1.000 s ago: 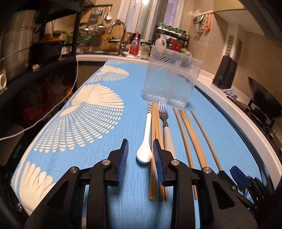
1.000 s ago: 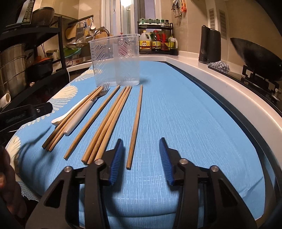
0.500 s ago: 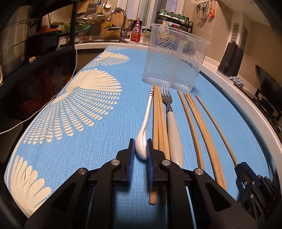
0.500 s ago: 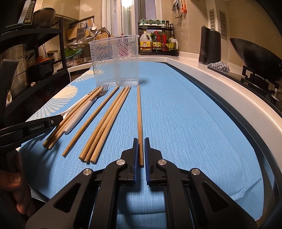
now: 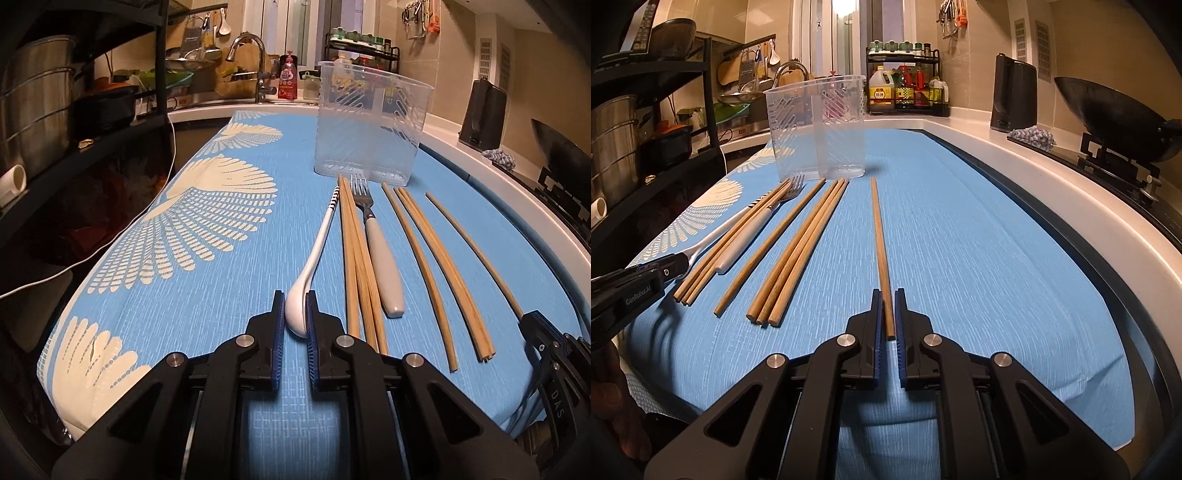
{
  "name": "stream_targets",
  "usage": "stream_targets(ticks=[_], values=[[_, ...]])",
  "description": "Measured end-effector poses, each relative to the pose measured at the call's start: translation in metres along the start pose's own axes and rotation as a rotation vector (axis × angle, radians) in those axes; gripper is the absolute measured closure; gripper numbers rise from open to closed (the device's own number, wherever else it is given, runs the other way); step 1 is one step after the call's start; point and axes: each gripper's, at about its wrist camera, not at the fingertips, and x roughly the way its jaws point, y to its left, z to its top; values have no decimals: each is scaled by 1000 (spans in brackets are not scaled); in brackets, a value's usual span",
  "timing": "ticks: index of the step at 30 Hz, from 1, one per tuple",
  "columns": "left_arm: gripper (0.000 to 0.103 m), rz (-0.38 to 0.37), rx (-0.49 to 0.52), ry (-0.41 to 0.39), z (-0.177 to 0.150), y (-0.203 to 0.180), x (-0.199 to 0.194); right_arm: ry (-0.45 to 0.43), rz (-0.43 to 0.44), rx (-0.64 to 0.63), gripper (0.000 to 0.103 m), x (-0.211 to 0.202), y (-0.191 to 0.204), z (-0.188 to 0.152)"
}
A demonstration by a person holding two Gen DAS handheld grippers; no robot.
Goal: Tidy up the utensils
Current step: 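Grasp the white spoon with the left gripper while the right gripper grasps a wooden chopstick, then carry the spoon into the clear container with the left gripper while the right drops its chopstick in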
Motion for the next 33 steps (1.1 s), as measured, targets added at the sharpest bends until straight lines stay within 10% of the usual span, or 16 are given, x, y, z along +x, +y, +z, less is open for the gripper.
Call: stream_targets(ticks=[33], values=[[91,23,56,-33,-3,-9,0,-25,-8,-31,98,-7,5,4]])
